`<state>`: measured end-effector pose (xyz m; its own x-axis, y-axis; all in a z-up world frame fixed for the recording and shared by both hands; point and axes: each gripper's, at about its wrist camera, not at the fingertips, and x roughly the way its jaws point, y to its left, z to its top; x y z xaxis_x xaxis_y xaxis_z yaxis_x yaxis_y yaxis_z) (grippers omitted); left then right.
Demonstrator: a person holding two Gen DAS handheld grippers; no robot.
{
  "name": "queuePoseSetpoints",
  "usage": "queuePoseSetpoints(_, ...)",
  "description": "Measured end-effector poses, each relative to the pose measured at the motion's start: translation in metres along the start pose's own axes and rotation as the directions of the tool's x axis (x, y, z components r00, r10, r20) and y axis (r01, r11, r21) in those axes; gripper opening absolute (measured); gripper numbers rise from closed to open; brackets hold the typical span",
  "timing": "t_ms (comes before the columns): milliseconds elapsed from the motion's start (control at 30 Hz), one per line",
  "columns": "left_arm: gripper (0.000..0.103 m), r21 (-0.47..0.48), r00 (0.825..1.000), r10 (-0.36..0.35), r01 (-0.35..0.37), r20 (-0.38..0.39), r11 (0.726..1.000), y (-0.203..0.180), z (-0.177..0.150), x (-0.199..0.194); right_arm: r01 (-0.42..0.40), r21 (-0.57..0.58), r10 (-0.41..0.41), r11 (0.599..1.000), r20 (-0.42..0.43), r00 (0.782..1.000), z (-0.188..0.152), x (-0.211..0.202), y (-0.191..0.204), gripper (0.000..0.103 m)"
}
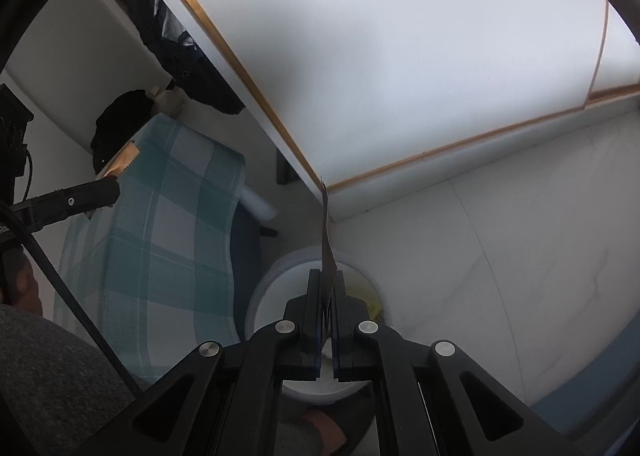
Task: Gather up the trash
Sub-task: 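Carry both brown packets from the table over the white bin, then open both tools to drop the brown packets into the bin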
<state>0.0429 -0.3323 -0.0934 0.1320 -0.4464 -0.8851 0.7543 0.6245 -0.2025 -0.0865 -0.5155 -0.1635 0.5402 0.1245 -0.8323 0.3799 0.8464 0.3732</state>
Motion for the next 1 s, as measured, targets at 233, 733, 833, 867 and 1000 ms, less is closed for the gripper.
queuePoseSetpoints(233,0.038,0.033,0.991,-0.038,0.043,-0.132,0.999,-0.013,0.002,0.036,-0.015,0.040,0.020,0.999,-0.107,0.994,-0.016,0.045,-0.019,0.002)
queuePoseSetpoints(733,0.038,0.089,0.884,0.004,0.042,-0.468,0.995,-0.039,0.008,0.106,-0.095,0.090,0.111,0.991,-0.199,0.974,-0.036,0.092,-0.025,0.002)
queuePoseSetpoints(833,0.038,0.054,0.818,-0.021,0.064,-0.574,0.997,-0.043,0.004,0.126,-0.109,0.113,0.132,0.988,-0.221,0.966,-0.041,0.104,-0.028,0.003)
queuePoseSetpoints(867,0.038,0.030,0.795,-0.035,0.066,-0.606,0.997,-0.041,0.002,0.132,-0.117,0.127,0.144,0.985,-0.231,0.962,-0.044,0.107,-0.031,0.003)
queuePoseSetpoints(1000,0.038,-0.043,0.741,-0.064,0.048,-0.669,0.998,-0.038,-0.001,0.151,-0.131,0.166,0.175,0.977,-0.288,0.941,-0.058,0.123,-0.032,0.004)
